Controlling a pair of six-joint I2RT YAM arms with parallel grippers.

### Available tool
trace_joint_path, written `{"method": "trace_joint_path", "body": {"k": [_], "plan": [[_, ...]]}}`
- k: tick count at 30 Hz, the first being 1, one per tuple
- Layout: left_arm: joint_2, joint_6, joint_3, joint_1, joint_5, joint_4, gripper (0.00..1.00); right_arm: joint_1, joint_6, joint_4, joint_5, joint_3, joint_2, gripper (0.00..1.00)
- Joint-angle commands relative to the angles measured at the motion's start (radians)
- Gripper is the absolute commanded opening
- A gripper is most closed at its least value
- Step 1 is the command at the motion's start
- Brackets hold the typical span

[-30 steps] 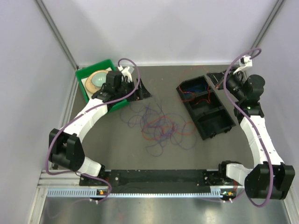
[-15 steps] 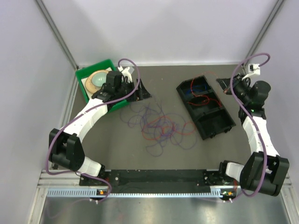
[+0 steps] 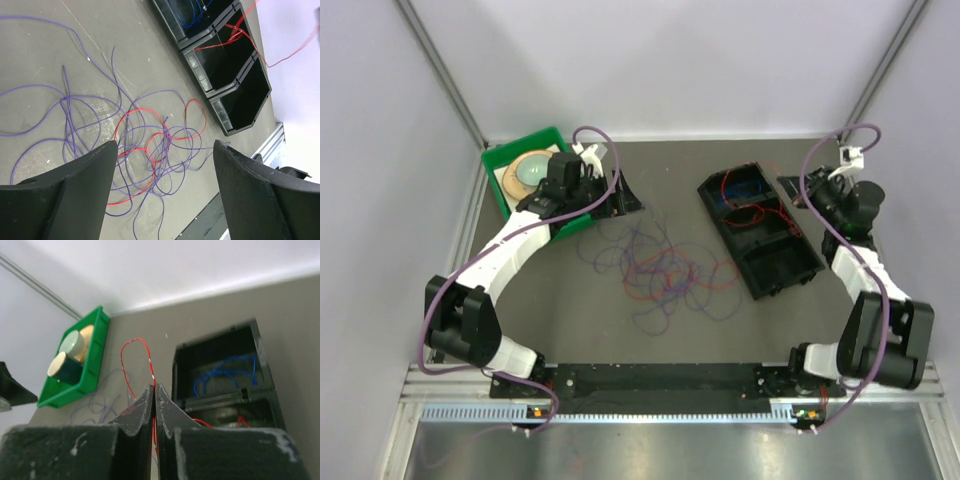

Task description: Untangle the cables

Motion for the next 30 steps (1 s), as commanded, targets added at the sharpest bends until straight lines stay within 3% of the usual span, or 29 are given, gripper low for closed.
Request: {"method": "trace_joint_path", "body": {"k": [1,7,13,17,26,30], "plan": [[-0.003,0.005,0.011,0.004,0.003,0.021,0.82,-0.011,0.059,0.294,-0.045,-0.083,0.081,0.0],[-0.006,0.006,0.006,0.004,0.003,0.016,0.82,-0.011,0.123,0.435,-0.034,-0.149,0.17,0.0],[-0.007,0.009,0.006,0.004,0.0,0.013,0.82,-0.008,0.019,0.205,0.056,-0.085,0.175,0.0],[-0.006,0.008,0.008,0.006,0.0,0.012,0.82,0.018,-0.099,-0.068,0.171,-0.005,0.158,0.0],[-0.009,0.005,0.01,0.004,0.0,0.01,0.82,0.089,-0.208,-0.297,0.425,0.047,0.024,0.0],[-0.01,0.009,0.011,0.004,-0.003,0.006,0.82,0.089,-0.104,-0.305,0.376,0.052,-0.105,0.0]]}}
